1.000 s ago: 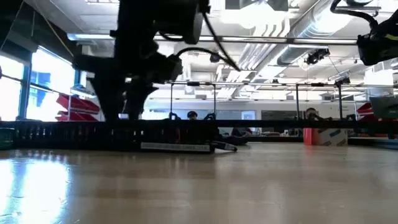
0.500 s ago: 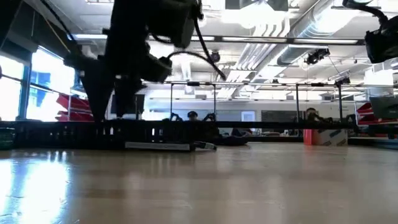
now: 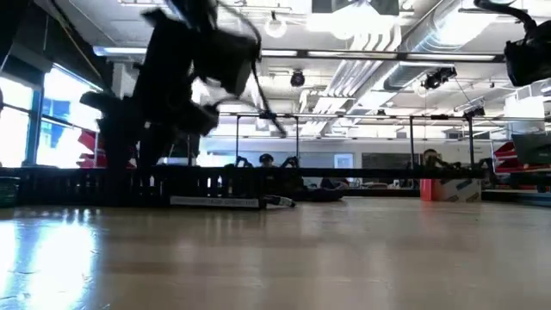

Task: Ziptie cables
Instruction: Close the black cable duct

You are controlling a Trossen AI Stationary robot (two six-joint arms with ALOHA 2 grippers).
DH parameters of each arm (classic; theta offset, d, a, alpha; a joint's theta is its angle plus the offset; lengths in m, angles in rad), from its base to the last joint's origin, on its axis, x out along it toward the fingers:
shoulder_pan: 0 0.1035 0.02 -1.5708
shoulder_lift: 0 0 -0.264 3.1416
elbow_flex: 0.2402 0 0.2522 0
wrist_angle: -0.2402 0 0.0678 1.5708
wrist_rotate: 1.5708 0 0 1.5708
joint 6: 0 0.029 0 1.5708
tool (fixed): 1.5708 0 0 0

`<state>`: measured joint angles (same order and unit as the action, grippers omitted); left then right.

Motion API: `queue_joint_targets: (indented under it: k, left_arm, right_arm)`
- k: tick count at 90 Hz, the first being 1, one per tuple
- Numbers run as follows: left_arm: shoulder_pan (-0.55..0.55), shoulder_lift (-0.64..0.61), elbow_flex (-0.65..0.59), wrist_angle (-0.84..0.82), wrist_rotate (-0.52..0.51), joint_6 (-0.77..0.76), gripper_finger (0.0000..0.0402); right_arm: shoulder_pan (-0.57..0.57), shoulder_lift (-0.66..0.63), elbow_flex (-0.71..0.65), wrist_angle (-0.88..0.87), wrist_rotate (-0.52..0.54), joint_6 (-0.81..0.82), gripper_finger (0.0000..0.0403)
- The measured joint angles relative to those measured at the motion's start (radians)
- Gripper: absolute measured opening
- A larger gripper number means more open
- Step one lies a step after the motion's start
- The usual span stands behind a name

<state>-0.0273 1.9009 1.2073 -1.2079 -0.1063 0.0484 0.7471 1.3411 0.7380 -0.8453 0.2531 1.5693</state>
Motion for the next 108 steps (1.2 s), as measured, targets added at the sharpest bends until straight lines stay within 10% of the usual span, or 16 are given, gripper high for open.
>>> queue_joint_targets:
  k: [50, 108]
  left_arm:
    - [-0.047, -0.007, -0.021, 0.235, -0.038, 0.042, 0.0225]
    - [-0.143, -0.004, 0.087, 0.438, -0.138, 0.069, 0.0224]
  right_arm:
    - [0.0, 0.0, 0.0, -0.166, -0.131, 0.076, 0.0]
    - [-0.094, -0.002, -0.002, 0.077, -0.007, -0.113, 0.0]
